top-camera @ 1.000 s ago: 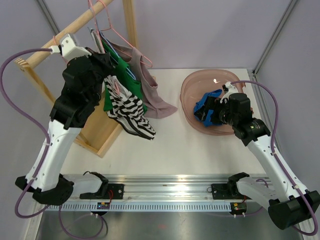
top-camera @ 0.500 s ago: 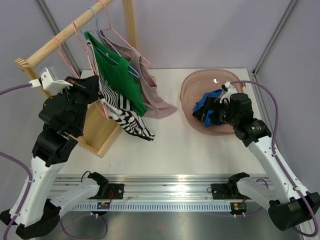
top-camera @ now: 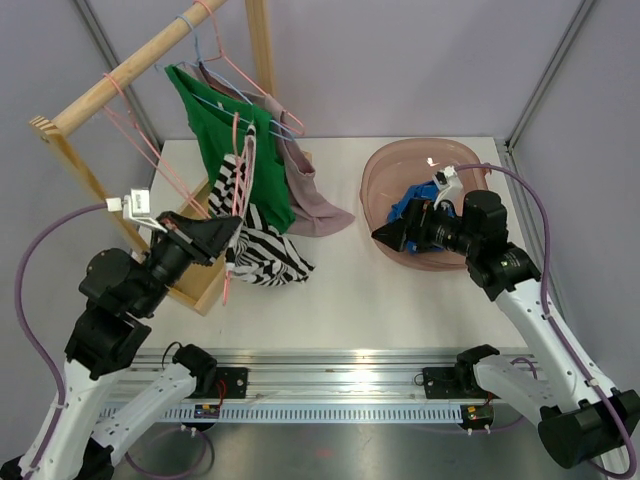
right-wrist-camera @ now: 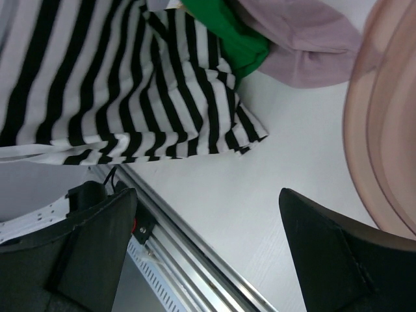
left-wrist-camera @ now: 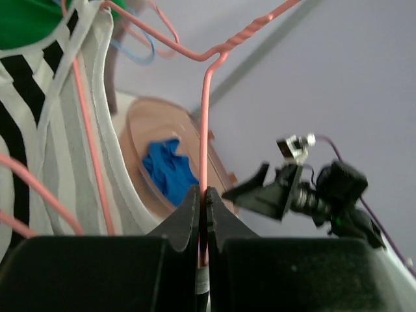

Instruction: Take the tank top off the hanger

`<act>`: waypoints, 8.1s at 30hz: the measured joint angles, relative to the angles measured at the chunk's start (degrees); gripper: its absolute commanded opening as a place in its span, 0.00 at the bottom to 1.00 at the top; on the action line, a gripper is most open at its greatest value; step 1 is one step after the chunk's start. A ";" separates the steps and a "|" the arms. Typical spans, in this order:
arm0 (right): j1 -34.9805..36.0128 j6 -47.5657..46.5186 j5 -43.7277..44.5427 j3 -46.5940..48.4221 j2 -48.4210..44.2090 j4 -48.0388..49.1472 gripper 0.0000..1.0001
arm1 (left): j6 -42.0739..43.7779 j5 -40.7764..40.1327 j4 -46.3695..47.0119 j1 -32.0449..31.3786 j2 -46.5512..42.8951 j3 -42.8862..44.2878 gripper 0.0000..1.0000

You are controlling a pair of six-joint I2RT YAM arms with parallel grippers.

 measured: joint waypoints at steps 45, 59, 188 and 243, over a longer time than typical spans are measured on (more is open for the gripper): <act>20.33 2.38 16.72 -3.76 15.52 27.12 0.00 | -15.47 30.08 1.79 0.00 -17.86 -23.69 0.00; 20.74 -0.35 35.54 7.98 17.59 10.84 0.00 | -12.83 30.53 -0.66 0.00 -16.15 -21.84 0.00; 31.58 6.01 29.77 -6.71 8.74 -1.01 1.00 | -10.91 -29.31 4.04 13.73 22.97 13.00 0.00; 34.18 -0.76 49.72 21.79 17.09 -21.99 0.00 | 15.39 19.41 -19.08 14.16 -10.67 12.39 0.99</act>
